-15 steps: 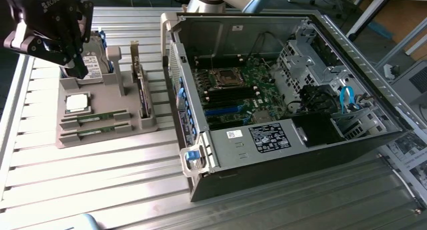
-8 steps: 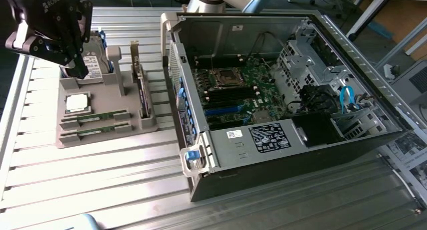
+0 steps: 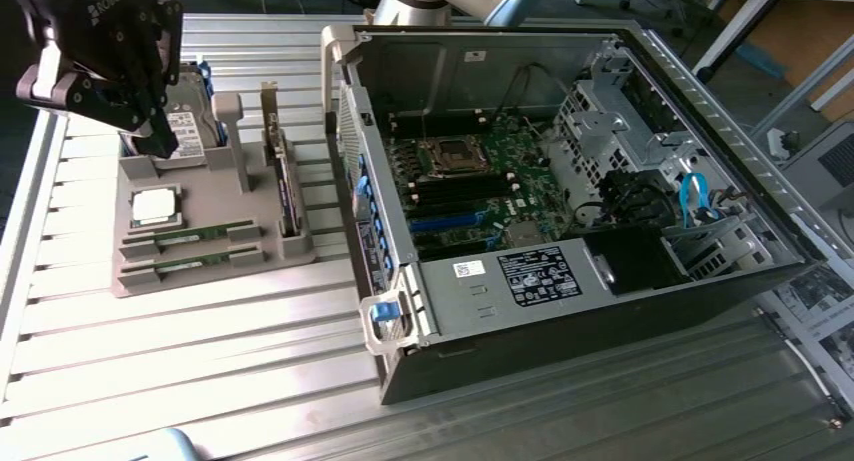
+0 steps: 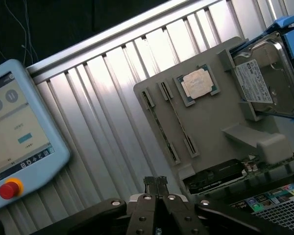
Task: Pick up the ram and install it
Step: 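Pick up the ram and move it above insertion slot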
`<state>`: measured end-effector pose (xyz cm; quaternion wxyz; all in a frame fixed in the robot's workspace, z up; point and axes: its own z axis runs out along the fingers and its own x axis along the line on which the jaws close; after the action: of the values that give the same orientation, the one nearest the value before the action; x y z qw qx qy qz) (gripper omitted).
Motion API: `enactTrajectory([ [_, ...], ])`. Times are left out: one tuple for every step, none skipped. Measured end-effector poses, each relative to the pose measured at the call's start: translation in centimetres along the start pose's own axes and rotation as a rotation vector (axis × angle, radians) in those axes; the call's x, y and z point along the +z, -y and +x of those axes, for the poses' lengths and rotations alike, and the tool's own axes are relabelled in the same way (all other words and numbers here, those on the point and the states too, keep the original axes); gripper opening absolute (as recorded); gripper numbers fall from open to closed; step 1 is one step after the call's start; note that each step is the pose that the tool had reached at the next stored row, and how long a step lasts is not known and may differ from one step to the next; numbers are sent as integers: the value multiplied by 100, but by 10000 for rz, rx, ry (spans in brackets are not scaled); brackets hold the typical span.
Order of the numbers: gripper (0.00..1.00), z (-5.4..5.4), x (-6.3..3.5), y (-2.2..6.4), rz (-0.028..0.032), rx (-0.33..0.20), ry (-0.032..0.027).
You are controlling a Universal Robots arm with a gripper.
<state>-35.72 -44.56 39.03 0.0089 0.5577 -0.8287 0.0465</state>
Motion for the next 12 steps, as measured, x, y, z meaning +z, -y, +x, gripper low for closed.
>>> enactTrajectory([
  [11,0,0,0,4,-42,-1],
  [11,0,0,0,12,-127,-1],
  [11,0,0,0,16,-169,0],
  [11,0,1,0,21,-216,1],
  [11,0,1,0,25,-262,1],
  [11,0,0,0,29,-315,1],
  [11,0,0,0,33,-358,1],
  [11,0,1,0,38,-404,2],
  [11,0,0,0,41,-451,1],
  [11,0,1,0,46,-505,3],
  [11,0,1,0,51,-557,5],
  [11,0,1,0,55,-602,7],
])
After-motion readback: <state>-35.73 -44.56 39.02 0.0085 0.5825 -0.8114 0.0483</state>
